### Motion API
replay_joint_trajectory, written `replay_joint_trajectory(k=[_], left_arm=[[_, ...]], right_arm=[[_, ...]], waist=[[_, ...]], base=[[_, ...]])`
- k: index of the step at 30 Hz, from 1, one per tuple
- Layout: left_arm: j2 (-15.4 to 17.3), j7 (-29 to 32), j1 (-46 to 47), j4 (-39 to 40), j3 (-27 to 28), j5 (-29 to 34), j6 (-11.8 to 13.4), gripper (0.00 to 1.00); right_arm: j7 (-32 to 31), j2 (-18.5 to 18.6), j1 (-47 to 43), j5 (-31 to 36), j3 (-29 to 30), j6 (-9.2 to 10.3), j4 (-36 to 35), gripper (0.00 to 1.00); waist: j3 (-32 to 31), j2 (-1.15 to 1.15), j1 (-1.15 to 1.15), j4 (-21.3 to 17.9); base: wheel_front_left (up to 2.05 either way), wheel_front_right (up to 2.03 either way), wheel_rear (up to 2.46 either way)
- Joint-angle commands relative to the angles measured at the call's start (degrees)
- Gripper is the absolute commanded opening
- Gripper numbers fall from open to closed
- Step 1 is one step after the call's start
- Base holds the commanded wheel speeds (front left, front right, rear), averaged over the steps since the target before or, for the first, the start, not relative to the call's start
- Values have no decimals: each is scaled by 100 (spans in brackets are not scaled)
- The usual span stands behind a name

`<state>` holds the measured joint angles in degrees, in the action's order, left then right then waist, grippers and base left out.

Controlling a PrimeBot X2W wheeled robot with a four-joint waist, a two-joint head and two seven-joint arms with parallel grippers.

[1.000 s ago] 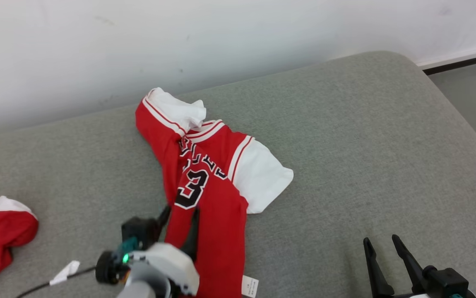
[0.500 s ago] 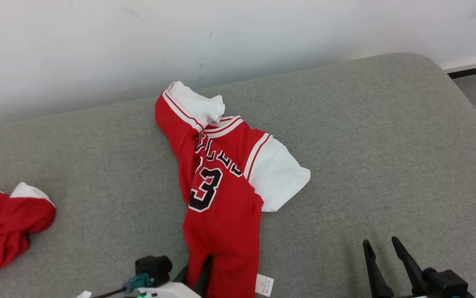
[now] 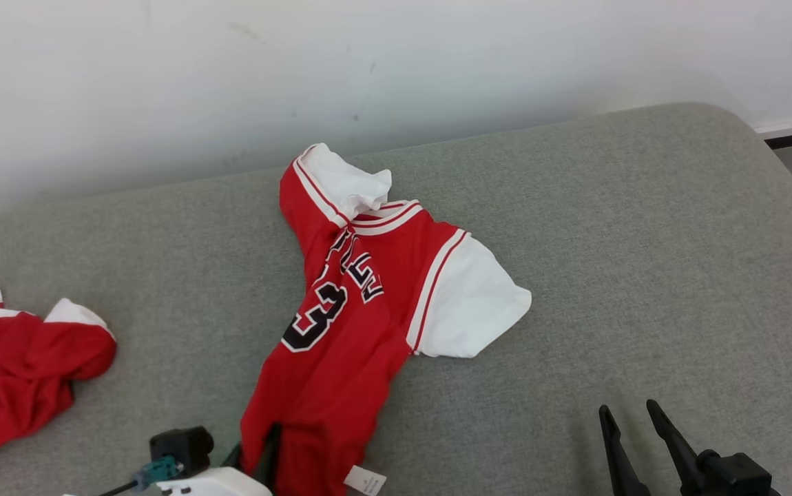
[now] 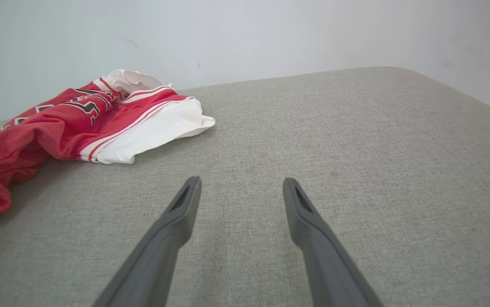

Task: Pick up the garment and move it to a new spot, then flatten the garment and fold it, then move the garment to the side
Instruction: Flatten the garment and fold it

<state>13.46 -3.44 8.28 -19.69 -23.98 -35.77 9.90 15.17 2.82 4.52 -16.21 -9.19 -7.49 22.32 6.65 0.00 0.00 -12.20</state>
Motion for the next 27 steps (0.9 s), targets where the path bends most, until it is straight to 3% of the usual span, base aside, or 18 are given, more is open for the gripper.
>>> replay_joint_trajectory(k=[1, 9, 17, 22, 27], left_arm=[[61, 21, 10, -27, 33, 7, 11, 100], [117, -215, -96, 111, 23, 57, -14, 100], [148, -1017, -598, 826, 81, 525, 371, 100], [6, -1167, -965, 1333, 162, 951, 539, 100], [-301, -1170, -1228, 1854, 461, 1607, 480, 100]], right_arm=[[-4, 17, 5, 36, -14, 0, 26, 100], [-4, 17, -97, 72, -7, 0, 43, 100], [-4, 17, -257, 188, 134, -1, -79, 100], [-4, 22, -383, 432, 341, 0, -305, 100], [-4, 110, -461, 707, 540, 0, -612, 100]], waist=[[-8, 0, 0, 16], [-122, 0, 0, 102], [-369, 0, 0, 235], [-502, 0, 0, 408], [-619, 0, 0, 567]], base=[[0, 0, 0], [0, 0, 0], [0, 0, 0], [0, 0, 0], [0, 0, 0]])
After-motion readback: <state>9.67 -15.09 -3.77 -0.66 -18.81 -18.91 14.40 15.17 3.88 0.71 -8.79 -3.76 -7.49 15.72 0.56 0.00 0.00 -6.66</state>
